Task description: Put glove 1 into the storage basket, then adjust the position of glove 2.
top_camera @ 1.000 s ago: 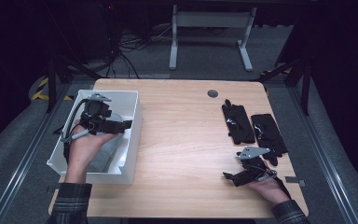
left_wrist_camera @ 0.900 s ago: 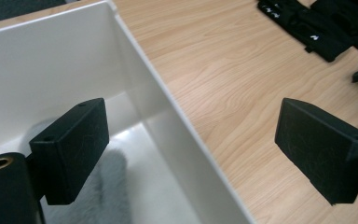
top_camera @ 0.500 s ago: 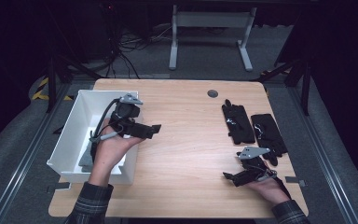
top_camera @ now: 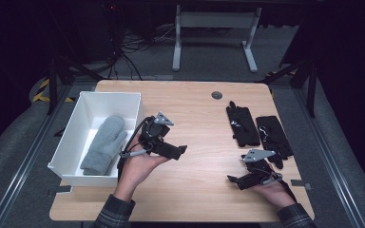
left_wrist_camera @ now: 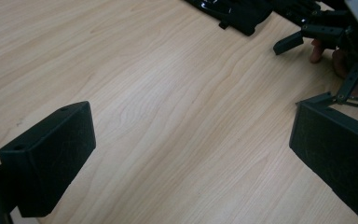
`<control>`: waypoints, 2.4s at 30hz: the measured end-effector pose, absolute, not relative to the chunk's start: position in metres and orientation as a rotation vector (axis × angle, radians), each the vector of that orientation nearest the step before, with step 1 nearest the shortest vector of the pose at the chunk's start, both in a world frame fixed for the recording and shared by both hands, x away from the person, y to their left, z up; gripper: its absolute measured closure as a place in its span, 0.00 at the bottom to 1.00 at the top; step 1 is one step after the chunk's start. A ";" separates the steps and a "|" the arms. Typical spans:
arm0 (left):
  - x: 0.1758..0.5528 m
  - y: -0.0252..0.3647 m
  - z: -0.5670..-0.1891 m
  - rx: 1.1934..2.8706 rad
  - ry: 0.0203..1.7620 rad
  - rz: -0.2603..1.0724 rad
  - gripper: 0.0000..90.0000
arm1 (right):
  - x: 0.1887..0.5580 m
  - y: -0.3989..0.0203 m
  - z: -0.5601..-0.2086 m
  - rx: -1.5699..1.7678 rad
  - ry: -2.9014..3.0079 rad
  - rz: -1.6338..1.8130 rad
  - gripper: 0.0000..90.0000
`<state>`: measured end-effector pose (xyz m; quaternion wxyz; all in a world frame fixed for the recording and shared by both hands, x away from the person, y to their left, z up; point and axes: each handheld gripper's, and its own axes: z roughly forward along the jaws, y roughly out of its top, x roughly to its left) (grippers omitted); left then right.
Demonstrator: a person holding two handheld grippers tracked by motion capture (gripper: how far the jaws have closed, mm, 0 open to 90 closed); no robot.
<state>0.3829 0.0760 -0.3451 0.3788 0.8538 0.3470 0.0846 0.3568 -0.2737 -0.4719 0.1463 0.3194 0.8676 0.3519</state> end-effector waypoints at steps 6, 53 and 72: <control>0.376 0.068 -0.367 2.189 0.870 0.223 0.05 | 0.357 -0.274 -0.472 0.920 2.498 1.013 0.00; 0.345 0.081 -0.478 2.279 0.772 0.276 0.00 | 0.372 -0.305 -0.428 1.032 2.282 1.052 1.00; 0.345 0.081 -0.479 2.277 0.771 0.276 0.00 | 0.440 -0.312 -0.443 1.123 2.256 0.946 1.00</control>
